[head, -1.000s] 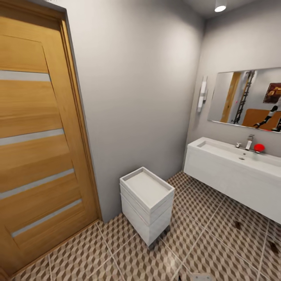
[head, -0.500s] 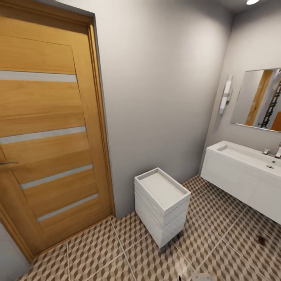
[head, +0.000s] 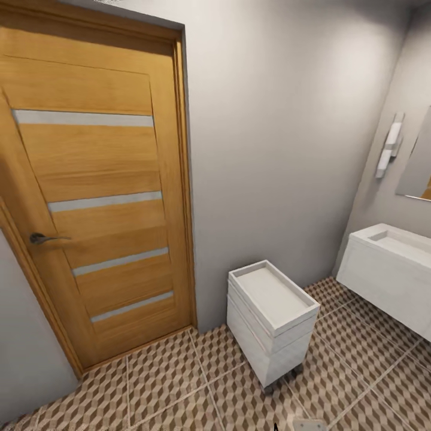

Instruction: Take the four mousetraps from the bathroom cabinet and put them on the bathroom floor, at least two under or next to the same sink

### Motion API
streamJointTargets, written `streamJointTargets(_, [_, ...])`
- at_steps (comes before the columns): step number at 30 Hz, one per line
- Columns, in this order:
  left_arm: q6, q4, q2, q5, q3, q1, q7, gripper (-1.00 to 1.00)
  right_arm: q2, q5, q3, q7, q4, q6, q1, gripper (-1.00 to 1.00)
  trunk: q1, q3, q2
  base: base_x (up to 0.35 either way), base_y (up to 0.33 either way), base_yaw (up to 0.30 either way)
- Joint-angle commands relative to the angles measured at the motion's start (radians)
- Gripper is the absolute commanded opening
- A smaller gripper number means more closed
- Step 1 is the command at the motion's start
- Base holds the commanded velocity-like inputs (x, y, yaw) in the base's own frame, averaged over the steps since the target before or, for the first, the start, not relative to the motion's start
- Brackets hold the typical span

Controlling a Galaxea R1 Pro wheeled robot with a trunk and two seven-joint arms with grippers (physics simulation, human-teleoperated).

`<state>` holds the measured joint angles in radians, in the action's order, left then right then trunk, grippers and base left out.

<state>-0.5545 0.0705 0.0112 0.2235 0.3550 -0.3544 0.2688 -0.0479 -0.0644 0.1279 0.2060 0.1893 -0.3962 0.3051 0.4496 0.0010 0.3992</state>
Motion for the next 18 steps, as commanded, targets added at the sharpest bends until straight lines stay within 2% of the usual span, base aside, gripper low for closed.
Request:
streamJointTargets(1, [-0.005, 0.004, 0.001, 0.007, 0.009, -0.001, 0.002, 1.0, 0.0, -0.007, 0.009, 0.006, -0.001, -0.003, 0.0, 1.0, 0.0, 0.0, 0.001, 0.0, 0.0, 0.285])
streamJointTargets(12, [-0.005, 0.004, 0.001, 0.007, 0.009, -0.002, 0.003, 1.0, 0.002, -0.007, 0.009, 0.006, -0.001, -0.003, 0.0, 1.0, 0.0, 0.0, 0.001, 0.0, 0.0, 0.283])
streamJointTargets(18, [-0.005, 0.004, 0.0, 0.007, 0.009, -0.001, 0.003, 1.0, 0.004, -0.008, 0.009, 0.005, -0.001, -0.003, 0.0, 1.0, 0.0, 0.0, 0.001, 0.0, 0.0, 0.197])
